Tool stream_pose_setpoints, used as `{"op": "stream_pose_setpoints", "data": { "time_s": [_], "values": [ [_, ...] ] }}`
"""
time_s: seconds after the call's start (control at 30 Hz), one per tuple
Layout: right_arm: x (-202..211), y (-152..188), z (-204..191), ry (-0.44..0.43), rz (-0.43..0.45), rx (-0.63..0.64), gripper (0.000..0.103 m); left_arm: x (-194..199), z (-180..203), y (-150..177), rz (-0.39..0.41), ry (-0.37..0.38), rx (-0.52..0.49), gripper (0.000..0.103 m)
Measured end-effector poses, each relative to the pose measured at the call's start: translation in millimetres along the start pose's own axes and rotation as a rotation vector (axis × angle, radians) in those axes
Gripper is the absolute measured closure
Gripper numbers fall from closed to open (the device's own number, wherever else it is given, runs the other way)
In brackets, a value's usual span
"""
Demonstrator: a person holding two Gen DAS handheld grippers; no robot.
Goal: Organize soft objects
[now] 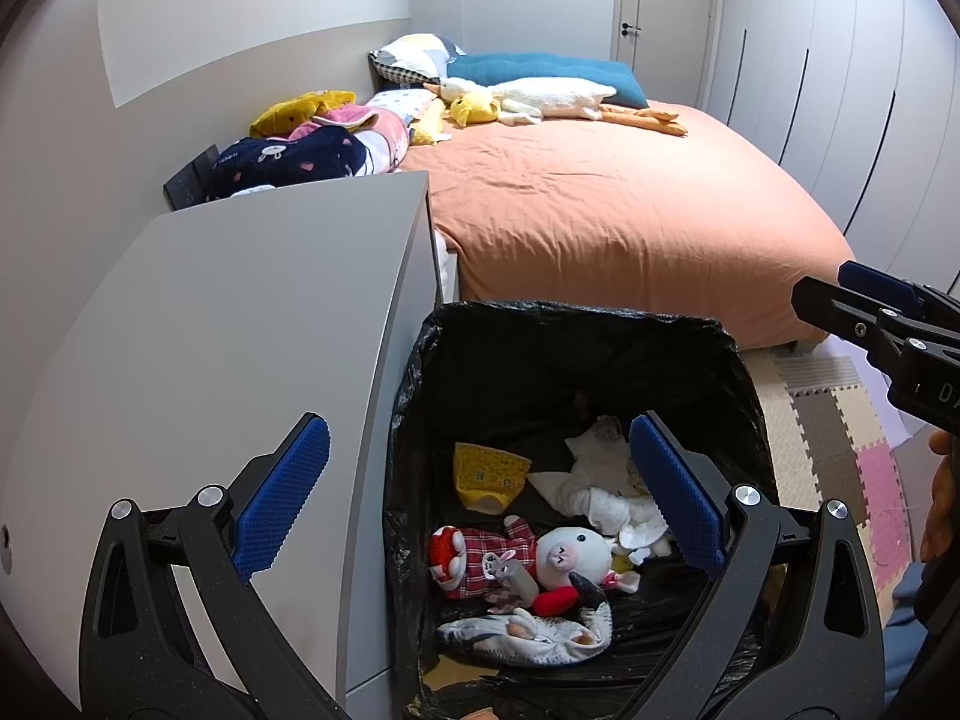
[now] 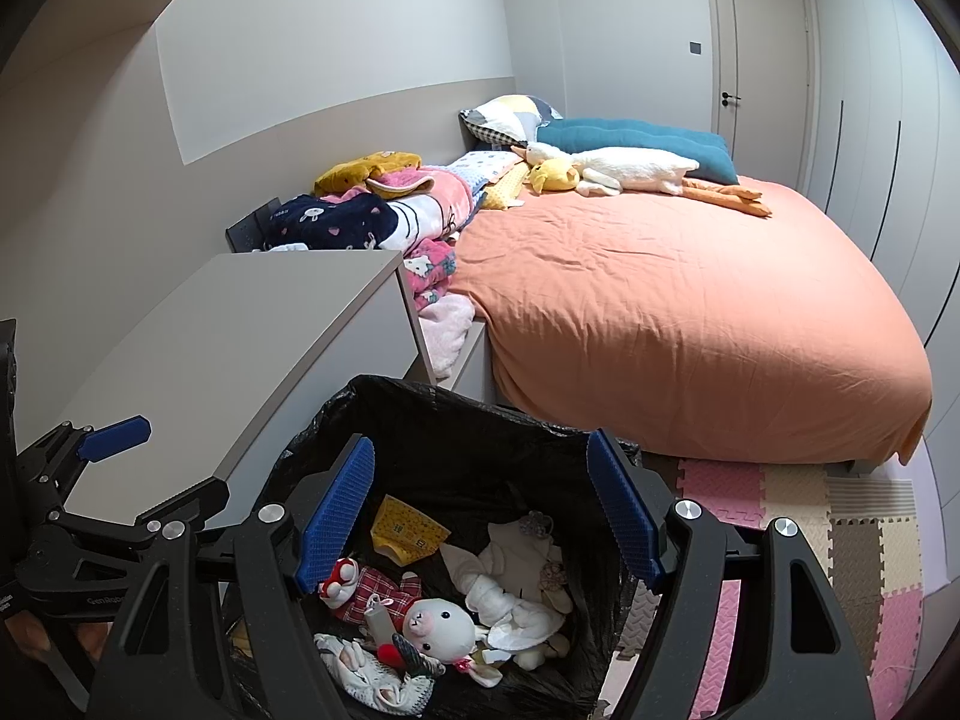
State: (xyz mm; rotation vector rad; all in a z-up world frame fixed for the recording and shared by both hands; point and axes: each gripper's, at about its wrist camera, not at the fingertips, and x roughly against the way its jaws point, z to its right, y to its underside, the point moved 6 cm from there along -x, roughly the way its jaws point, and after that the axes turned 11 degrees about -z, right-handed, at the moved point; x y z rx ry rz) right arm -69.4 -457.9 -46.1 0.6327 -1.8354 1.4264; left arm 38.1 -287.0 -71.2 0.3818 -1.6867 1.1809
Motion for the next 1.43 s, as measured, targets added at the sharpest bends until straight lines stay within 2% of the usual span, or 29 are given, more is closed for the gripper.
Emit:
{"op": "stream_pose_setpoints", "data": {
  "time_s": [0.5,1.13,1.43],
  "values": [
    [0.1,0.9,0.5,0.0,-0.002,-0.002,0.029,-1.1,-4.7,-2.2,-0.018,0.01,0.022,0.006],
    [1.1,5.4,3.7,0.003,-0.002,-0.001,0.029,4.5,-0.2,-3.0,0.02,0.017,0.0,0.006],
    [0.8,5.4,3.5,0.002,-0.005,0.001,0.029,1.5,-2.6,-2.3,0.003,0.014,0.015,0.006]
  ]
}}
